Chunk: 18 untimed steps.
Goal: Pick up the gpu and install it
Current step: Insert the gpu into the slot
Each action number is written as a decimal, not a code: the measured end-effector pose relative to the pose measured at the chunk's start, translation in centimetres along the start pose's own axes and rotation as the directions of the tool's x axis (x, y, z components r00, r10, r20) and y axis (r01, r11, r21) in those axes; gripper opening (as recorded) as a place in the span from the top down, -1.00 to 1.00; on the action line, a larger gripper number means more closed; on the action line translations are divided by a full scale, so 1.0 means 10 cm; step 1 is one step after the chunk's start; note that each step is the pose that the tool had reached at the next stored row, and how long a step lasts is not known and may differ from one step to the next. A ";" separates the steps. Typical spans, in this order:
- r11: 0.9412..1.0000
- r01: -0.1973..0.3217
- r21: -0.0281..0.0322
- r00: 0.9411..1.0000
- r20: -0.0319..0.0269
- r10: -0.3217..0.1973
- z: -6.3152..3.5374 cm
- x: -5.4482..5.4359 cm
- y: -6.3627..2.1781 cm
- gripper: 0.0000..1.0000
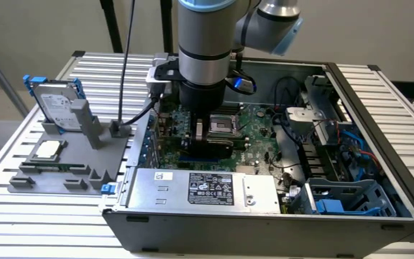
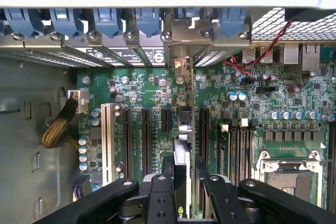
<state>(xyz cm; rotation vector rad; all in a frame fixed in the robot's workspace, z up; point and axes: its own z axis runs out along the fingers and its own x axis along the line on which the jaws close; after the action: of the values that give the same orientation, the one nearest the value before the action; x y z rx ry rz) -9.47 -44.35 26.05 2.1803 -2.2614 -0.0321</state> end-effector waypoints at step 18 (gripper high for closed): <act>1.000 -0.005 -0.019 1.000 0.000 0.005 -0.005 0.01 -0.001 0.47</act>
<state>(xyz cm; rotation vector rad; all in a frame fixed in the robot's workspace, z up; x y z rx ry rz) -9.47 -44.47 26.10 2.1654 -2.2568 -0.0528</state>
